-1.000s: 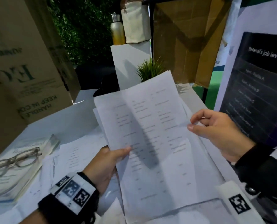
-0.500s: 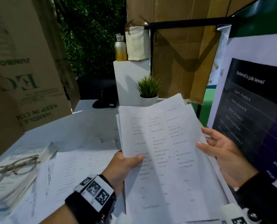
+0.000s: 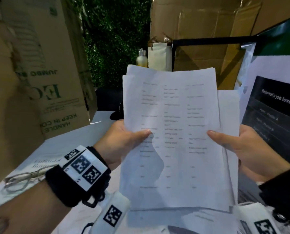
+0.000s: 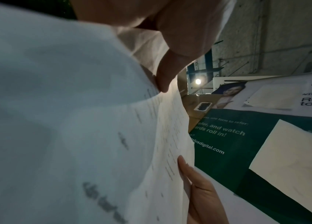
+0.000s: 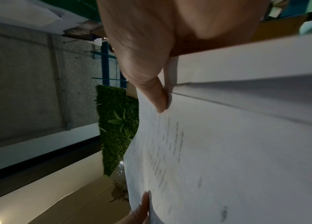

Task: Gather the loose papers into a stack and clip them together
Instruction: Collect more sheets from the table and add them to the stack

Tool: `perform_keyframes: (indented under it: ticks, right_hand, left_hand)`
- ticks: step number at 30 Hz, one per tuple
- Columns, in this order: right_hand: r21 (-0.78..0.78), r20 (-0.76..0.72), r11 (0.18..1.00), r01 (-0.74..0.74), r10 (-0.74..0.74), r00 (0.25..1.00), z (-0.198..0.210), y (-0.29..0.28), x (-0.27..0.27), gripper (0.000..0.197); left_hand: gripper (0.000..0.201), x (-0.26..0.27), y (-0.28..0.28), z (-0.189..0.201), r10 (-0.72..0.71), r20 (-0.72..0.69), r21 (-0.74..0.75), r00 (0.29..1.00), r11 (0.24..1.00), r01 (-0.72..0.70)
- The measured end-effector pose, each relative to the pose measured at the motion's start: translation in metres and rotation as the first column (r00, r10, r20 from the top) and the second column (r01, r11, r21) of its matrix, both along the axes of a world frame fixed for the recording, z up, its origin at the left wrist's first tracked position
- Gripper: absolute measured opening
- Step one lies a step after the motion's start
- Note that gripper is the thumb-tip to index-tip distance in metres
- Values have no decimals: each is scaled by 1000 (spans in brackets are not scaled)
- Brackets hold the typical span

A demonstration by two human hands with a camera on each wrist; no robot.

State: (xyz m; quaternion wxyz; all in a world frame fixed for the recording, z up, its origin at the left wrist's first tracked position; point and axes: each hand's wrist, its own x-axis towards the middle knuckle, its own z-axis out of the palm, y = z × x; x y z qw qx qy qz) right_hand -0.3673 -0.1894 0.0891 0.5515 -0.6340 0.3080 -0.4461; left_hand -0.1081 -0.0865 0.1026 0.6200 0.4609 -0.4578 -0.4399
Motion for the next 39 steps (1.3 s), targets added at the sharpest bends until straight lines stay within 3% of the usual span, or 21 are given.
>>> perform_keyframes:
  ticks: [4, 12, 15, 17, 21, 23, 28, 31, 33, 35, 37, 39]
  right_hand:
    - [-52, 63, 998, 27, -23, 998, 14, 4, 16, 45]
    - [-208, 146, 972, -110, 142, 979, 46, 19, 46, 47]
    - [-253, 123, 967, -36, 69, 990, 28, 23, 59, 30]
    - [-186, 105, 983, -2, 22, 994, -2, 23, 64, 24]
    - [-51, -107, 995, -91, 86, 991, -55, 30, 73, 20]
    - [-83, -129, 993, -79, 68, 989, -52, 33, 79, 19]
    - [-105, 34, 992, -72, 76, 997, -23, 34, 89, 20]
    - [-53, -132, 992, -117, 109, 985, -44, 38, 95, 19]
    - [-20, -294, 980, -196, 182, 938, -59, 41, 97, 20]
    - [32, -408, 964, -263, 253, 877, -63, 41, 100, 22]
    - [69, -590, 955, -289, 273, 760, -64, 38, 105, 38]
    - [116, -749, 945, -307, 286, 597, -67, 37, 117, 59]
  left_hand:
    - [47, 13, 7, 23, 9, 60, -27, 998, 1000, -7]
    - [49, 20, 14, 59, 8, 130, -144, 991, 990, 11]
    - [50, 23, 15, 34, 127, 173, -191, 977, 977, -94]
    - [44, 31, 19, 2, 229, 178, -169, 957, 965, -200]
    - [34, 33, 34, -56, 298, 157, -9, 942, 954, -300]
    - [31, 32, 34, -57, 328, 176, 4, 928, 943, -333]
    - [23, 37, 32, -32, 392, 38, -88, 919, 917, -388]
    - [20, 37, 46, -58, 368, 254, -13, 895, 926, -377]
    - [14, 41, 57, -73, 325, 388, 52, 862, 926, -373]
    - [18, 56, 66, -74, 399, 338, 48, 852, 897, -440]
    - [15, 77, 76, -66, 519, 278, 52, 808, 832, -552]
    - [17, 98, 88, -65, 554, 169, 112, 815, 811, -574]
